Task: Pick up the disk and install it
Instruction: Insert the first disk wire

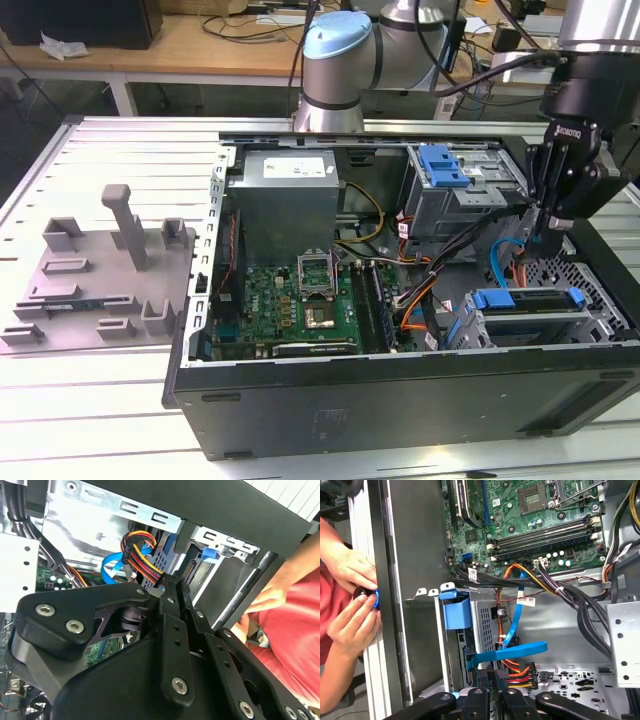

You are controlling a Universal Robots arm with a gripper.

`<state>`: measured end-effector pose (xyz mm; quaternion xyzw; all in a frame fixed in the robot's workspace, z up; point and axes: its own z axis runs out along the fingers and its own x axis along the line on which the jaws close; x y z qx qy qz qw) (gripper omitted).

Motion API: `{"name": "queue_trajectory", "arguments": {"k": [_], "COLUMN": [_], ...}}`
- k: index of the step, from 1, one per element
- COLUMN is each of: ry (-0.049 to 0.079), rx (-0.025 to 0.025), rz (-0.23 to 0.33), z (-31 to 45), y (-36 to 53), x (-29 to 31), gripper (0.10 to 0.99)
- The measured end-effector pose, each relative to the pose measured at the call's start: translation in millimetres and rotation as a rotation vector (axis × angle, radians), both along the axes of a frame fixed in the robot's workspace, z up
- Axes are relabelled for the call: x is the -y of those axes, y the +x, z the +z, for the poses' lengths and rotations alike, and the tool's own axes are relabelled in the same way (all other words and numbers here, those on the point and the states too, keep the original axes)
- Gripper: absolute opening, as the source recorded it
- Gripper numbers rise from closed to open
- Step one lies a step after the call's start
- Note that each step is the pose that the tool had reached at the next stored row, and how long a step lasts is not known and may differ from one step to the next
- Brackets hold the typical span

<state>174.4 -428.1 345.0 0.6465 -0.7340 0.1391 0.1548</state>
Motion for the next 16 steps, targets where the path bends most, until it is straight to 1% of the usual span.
{"name": "queue_trajectory", "arguments": {"k": [1,4,6,8,9,11,12,13,14,15,16], "ry": [0.005,0.012,0.017,0.027,0.036,0.06,0.069,0.075,0.088,0.099,0.106], "rx": [0.0006,0.0024,0.0033,0.0037,0.0037,0.0036,0.0037,0.0037,0.0037,0.0037,0.0038], "rz": [0.0,0.004,0.007,0.013,0.017,0.029,0.033,0.036,0.041,0.045,0.048], "z": [0.2,0.4,0.5,0.5,0.5,0.5,0.5,0.5,0.5,0.5,0.5], "y": [0.0,-0.3,-0.5,-0.9,-1.2,-1.8,-2.2,-2.5,-3.2,-3.7,-4.1], "x": [2.4,9.1,11.9,13.9,14.6,16.3,17.2,17.8,19.3,20.8,22.2], "gripper": [0.165,0.165,0.165,0.165,0.165,0.165,0.165,0.165,0.165,0.165,0.165]}}
